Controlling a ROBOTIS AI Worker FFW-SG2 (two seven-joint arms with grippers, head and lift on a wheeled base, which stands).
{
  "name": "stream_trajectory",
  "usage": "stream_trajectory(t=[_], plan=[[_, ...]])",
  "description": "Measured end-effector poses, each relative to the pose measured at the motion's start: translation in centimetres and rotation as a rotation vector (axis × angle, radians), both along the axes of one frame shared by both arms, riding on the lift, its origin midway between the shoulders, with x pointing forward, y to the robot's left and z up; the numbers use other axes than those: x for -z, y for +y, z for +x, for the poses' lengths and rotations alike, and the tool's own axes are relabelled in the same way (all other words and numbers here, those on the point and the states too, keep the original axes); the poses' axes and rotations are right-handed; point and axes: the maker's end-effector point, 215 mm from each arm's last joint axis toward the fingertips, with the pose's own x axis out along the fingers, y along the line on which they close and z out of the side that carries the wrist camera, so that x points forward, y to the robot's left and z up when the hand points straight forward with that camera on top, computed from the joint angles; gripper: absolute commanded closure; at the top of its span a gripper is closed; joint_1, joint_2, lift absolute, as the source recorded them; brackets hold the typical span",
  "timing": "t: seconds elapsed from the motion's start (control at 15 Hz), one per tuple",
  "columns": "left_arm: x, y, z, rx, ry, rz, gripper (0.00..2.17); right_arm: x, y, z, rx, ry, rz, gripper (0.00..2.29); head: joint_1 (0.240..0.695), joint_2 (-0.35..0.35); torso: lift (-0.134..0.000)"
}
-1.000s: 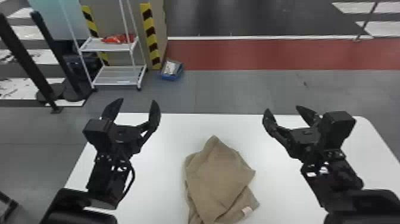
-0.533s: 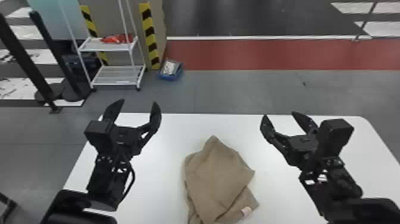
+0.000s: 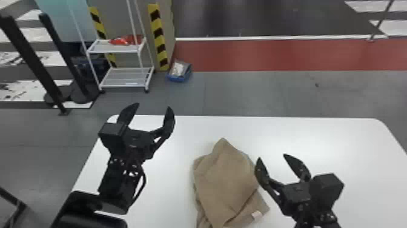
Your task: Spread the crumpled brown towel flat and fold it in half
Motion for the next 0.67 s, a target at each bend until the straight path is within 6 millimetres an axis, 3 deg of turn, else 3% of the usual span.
stream_trajectory(t=[0.2,0.67], plan=[[0.6,-0.2,0.0,0.002,0.011,0.000,0.14,2.5,1.9,-3.0,-0.035,0.000,0.002,0.36,0.695,0.114,0.000],[1.5,-0.2,-0.1,0.008,0.027,0.012,0.14,9.7,1.0,-5.5,-0.023,0.163,-0.013,0.41,0.695,0.108,0.000]])
